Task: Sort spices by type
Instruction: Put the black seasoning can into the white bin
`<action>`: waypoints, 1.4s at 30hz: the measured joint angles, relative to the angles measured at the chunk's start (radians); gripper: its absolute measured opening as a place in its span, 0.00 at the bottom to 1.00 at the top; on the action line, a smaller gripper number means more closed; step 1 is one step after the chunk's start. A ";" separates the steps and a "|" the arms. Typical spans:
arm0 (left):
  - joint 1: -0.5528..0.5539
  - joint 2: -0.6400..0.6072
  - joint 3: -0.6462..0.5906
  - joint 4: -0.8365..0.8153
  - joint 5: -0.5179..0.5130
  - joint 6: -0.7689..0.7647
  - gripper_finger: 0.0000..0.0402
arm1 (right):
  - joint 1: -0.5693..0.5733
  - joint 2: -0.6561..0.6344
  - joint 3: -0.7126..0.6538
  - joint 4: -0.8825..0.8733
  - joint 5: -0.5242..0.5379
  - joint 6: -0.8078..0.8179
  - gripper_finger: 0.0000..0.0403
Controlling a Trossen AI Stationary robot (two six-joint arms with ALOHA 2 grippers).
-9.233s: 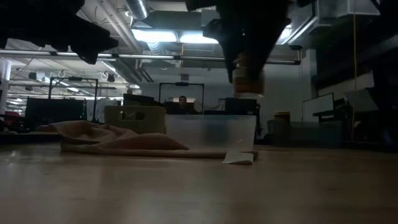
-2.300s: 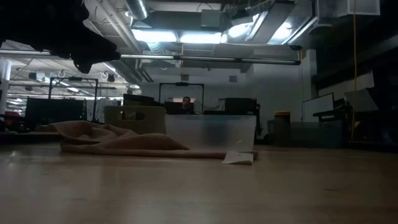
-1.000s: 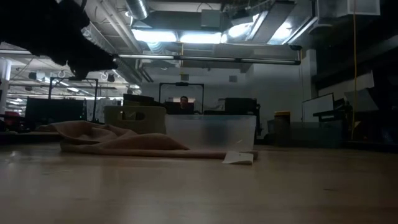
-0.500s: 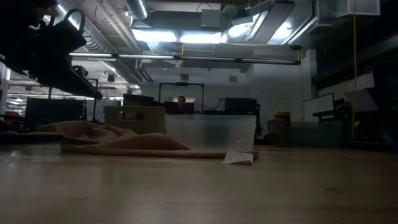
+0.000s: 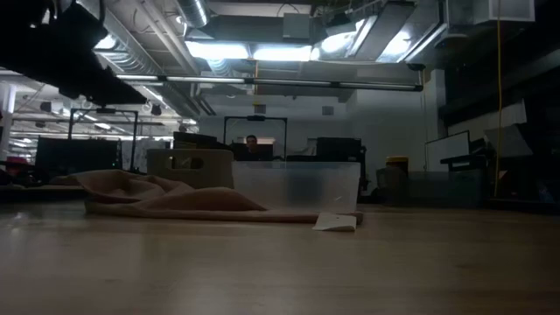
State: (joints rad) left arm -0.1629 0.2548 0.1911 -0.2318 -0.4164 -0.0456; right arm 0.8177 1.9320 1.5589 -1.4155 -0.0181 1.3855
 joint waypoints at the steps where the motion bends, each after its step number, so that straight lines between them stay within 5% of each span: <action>1: 0.005 -0.037 -0.010 -0.003 0.012 0.001 0.32 | 0.000 0.000 0.000 0.000 0.000 -0.002 0.71; 8: 0.015 -0.255 -0.099 0.002 0.053 -0.029 0.32 | 0.000 0.000 0.000 0.001 0.000 -0.004 0.71; 16: 0.015 -0.250 -0.103 0.053 0.091 -0.061 0.32 | 0.000 0.000 0.000 0.008 -0.004 -0.007 0.71; 24: 0.015 -0.250 -0.103 0.040 0.298 -0.052 0.32 | 0.000 0.000 0.000 0.025 0.003 -0.007 0.71; 42: 0.015 -0.248 -0.100 -0.004 0.298 -0.052 0.32 | 0.000 0.000 0.000 0.082 0.007 -0.007 0.71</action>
State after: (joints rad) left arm -0.1478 0.0067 0.0910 -0.2363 -0.1181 -0.0975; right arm 0.8177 1.9316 1.5592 -1.3334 -0.0109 1.3785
